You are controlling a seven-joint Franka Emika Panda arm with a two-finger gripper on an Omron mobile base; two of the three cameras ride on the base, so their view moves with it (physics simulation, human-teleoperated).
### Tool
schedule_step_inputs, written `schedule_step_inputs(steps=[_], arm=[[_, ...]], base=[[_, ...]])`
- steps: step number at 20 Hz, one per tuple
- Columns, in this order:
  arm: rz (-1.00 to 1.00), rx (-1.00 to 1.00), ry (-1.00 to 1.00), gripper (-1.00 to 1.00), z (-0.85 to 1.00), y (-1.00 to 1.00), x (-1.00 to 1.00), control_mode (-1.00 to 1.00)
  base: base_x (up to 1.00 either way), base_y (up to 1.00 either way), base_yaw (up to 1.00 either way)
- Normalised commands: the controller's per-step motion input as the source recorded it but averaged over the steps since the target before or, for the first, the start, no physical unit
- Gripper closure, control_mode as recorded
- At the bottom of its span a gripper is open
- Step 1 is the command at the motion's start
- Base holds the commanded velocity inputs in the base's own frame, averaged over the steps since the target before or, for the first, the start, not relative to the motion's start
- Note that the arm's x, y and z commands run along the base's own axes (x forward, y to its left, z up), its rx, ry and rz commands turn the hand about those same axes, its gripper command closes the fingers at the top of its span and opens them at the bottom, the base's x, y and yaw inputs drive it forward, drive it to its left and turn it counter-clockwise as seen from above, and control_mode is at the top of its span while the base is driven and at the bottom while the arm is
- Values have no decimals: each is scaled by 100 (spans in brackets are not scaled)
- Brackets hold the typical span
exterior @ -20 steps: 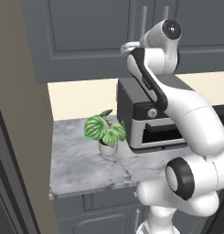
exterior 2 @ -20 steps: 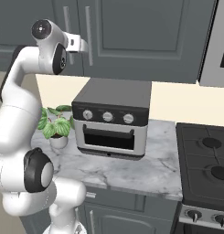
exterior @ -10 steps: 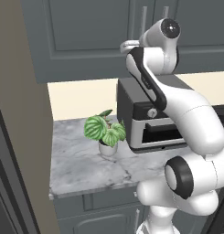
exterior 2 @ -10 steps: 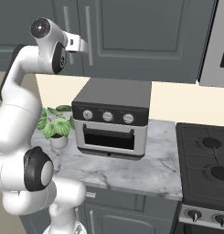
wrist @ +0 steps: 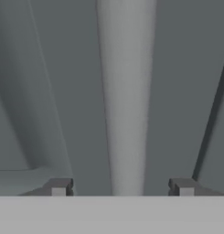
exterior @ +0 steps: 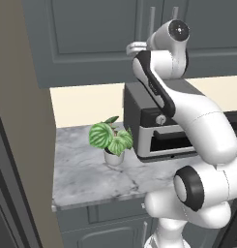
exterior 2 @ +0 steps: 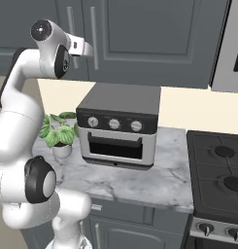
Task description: Open the cabinet and move the ladle to the pot. Then close the cabinet.
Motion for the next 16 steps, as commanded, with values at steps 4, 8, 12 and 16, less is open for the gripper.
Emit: schedule_step_inputs(steps=[4, 8, 12, 16], arm=[[3, 0, -5, 100, 0, 22, 7, -100], [7, 0, -7, 100, 0, 35, 0, -100], [9, 0, -6, 100, 0, 51, -2, -100], [8, 0, -5, 100, 0, 57, -14, -100]], base=[[0, 0, 0], [0, 0, 0], [0, 0, 0], [0, 0, 0]])
